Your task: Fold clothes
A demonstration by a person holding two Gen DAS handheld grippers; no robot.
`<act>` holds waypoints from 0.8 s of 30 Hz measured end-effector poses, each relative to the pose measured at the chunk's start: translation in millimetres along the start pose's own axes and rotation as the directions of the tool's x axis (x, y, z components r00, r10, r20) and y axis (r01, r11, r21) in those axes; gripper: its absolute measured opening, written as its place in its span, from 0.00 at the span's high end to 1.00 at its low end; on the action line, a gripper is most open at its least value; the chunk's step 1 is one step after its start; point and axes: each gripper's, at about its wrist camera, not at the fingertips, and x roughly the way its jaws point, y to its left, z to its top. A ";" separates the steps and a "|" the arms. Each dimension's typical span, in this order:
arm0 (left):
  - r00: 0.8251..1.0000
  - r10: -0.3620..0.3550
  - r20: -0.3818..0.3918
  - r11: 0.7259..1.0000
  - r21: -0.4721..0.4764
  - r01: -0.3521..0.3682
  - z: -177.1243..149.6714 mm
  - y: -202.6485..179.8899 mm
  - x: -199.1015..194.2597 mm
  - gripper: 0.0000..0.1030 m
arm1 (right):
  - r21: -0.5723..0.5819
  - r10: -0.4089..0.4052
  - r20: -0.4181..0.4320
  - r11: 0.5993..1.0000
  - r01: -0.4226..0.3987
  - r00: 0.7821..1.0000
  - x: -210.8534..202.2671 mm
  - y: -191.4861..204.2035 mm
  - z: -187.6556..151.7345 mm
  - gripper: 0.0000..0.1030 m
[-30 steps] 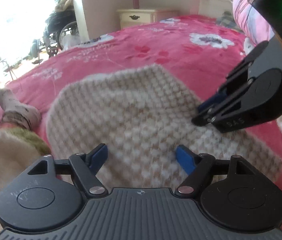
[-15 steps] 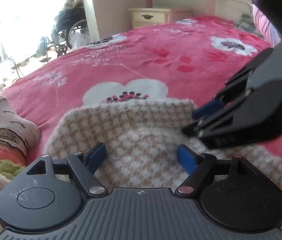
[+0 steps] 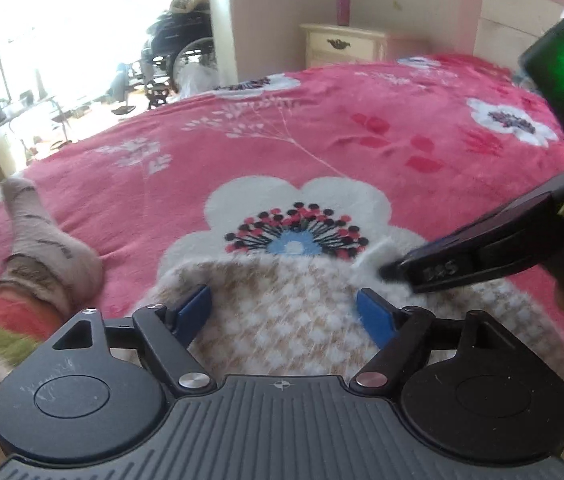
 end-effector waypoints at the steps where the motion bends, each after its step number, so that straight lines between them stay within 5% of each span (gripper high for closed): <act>1: 1.000 0.004 0.013 1.000 -0.005 -0.004 -0.4 0.9 -13.0 0.23 | -0.011 -0.023 0.031 1.000 0.023 0.999 -12.2 2.9 -1.5 0.73; 4: 0.998 -0.020 0.057 1.000 -0.014 0.021 -2.5 6.4 -55.6 0.22 | 0.021 0.005 0.115 1.000 -0.008 0.993 -56.9 5.8 -12.6 0.73; 7: 0.997 -0.077 -0.001 0.997 -0.025 0.077 -23.2 3.7 -68.9 0.21 | -0.025 0.017 0.128 1.000 -0.014 0.992 -92.8 17.4 -35.0 0.73; 11: 0.997 -0.072 -0.033 0.996 0.043 0.073 -59.7 -13.6 -48.0 0.14 | -0.163 -0.042 0.019 0.986 0.044 0.999 -62.8 33.7 -67.2 0.73; 15: 0.996 -0.056 -0.070 0.998 0.015 0.057 -45.4 -14.6 -49.2 0.17 | -0.205 -0.098 0.033 0.973 0.103 0.995 -56.9 48.3 -60.8 0.73; 20: 0.996 -0.071 -0.054 0.996 0.050 0.073 -55.1 -13.9 -100.6 0.21 | -0.107 -0.033 0.082 0.993 0.041 0.996 -112.6 38.9 -78.8 0.73; 24: 0.993 -0.084 -0.082 0.990 0.110 0.093 -85.9 -26.9 -106.7 0.20 | -0.160 0.028 0.039 0.987 -0.022 0.999 -138.8 43.1 -120.0 0.73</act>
